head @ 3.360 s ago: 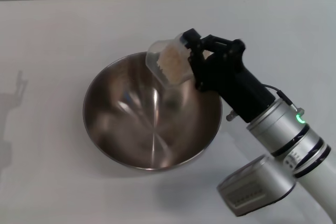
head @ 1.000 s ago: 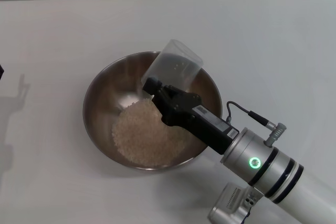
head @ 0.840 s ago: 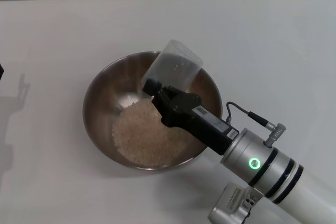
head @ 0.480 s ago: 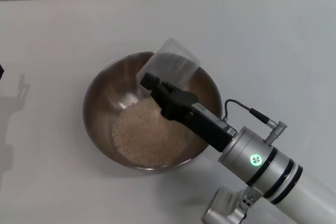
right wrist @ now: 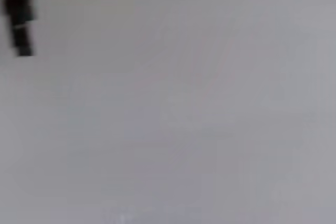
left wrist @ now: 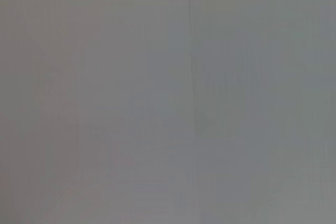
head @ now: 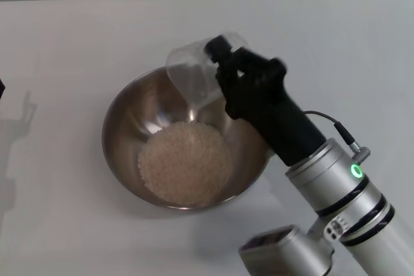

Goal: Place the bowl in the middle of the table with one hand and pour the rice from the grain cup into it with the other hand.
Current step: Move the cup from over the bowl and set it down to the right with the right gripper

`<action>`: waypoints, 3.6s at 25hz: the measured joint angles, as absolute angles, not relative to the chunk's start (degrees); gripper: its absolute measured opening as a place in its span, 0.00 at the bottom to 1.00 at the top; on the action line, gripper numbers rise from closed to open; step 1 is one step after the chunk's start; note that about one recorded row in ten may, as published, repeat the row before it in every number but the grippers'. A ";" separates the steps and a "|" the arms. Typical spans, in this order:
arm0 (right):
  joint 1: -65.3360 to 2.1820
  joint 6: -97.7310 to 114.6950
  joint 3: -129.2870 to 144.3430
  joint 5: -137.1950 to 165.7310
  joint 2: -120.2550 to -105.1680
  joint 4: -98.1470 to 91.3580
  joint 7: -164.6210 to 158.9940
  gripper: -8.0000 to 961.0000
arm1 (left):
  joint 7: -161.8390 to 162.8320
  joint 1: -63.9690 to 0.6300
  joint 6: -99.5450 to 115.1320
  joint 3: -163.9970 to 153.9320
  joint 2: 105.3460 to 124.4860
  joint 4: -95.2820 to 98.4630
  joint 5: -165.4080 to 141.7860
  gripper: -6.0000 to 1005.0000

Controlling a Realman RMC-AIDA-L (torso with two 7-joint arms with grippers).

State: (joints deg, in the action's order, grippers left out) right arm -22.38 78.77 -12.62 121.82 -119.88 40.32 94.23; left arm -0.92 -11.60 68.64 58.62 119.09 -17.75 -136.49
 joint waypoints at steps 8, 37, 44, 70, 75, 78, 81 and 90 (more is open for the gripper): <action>-21.35 83.79 -12.50 118.96 -119.81 41.50 62.50 0.03 | -0.88 -11.60 68.93 58.62 119.09 -17.75 -136.49 0.83; -14.80 94.17 -21.91 110.88 -119.56 14.55 -3.52 0.03 | -0.87 -11.33 69.11 57.87 119.09 -18.96 -136.49 0.83; -15.98 86.67 -22.24 109.69 -119.55 10.05 -3.31 0.03 | -0.88 -11.15 69.02 57.35 119.09 -19.26 -136.49 0.83; -22.50 70.89 -19.17 110.55 -119.53 9.18 -2.99 0.04 | -0.88 -11.46 68.71 57.12 119.09 -19.95 -136.49 0.83; -22.50 70.25 -19.02 110.58 -119.48 8.44 -2.96 0.04 | -0.88 -11.39 68.71 57.13 119.09 -19.95 -136.49 0.83; -22.50 69.44 -19.00 110.58 -119.46 8.36 -2.94 0.04 | -0.87 -11.39 68.71 57.13 119.09 -19.94 -136.49 0.83; -22.51 68.99 -18.99 110.57 -119.44 8.34 -2.88 0.04 | -0.88 -11.43 68.71 56.71 119.09 -19.95 -136.49 0.83; -23.10 66.21 -18.97 110.60 -119.46 8.19 -2.75 0.04 | -0.87 -11.49 68.71 56.11 119.09 -20.00 -136.49 0.83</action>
State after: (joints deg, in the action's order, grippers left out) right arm -23.10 66.21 -18.97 110.60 -119.46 8.19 -2.75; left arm -0.87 -11.49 68.71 56.11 119.09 -20.00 -136.49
